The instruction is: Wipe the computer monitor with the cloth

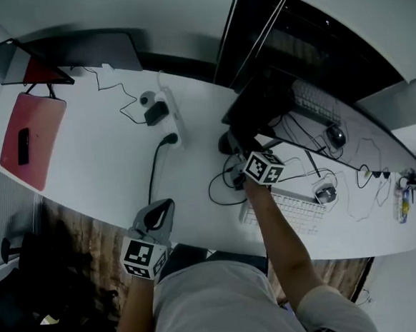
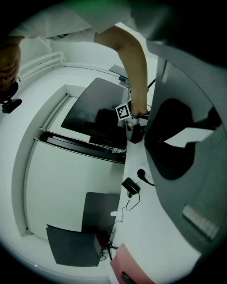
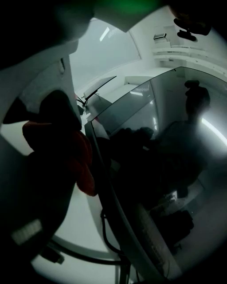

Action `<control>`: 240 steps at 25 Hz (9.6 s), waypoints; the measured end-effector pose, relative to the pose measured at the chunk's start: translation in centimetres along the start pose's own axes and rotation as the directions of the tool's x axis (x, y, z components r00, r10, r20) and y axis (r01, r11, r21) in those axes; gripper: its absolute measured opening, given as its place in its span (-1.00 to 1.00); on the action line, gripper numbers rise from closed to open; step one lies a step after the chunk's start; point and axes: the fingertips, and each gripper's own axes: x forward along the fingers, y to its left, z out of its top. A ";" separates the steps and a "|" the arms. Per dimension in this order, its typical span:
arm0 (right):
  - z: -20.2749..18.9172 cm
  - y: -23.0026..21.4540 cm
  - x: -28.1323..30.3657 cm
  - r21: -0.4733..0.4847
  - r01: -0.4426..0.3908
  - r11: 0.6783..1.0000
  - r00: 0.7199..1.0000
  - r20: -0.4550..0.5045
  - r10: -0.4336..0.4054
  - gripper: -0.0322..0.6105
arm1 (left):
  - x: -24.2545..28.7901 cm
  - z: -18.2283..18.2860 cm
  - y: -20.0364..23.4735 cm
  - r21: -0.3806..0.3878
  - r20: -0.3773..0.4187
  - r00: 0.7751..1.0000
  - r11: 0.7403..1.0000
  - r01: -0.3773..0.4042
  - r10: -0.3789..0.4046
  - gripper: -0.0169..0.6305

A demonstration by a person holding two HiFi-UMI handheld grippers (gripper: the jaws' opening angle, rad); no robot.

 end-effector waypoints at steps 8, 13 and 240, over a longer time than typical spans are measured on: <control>-1.0 3.3 2.9 0.001 -0.058 0.998 0.998 -0.025 0.058 -0.35 | -1.0 -0.7 1.5 -0.024 0.000 0.999 0.999 -0.032 0.032 -0.92; -1.9 5.4 4.5 -0.007 -0.111 0.994 0.993 -0.052 0.110 -0.34 | -1.5 -1.2 2.1 -0.028 -0.006 0.999 0.998 -0.047 0.047 -0.92; 12.0 -7.1 -50.9 -0.032 0.422 0.906 0.839 0.392 -0.377 -0.41 | 15.3 6.2 -40.2 0.303 -0.120 0.760 0.705 0.641 -0.639 -0.92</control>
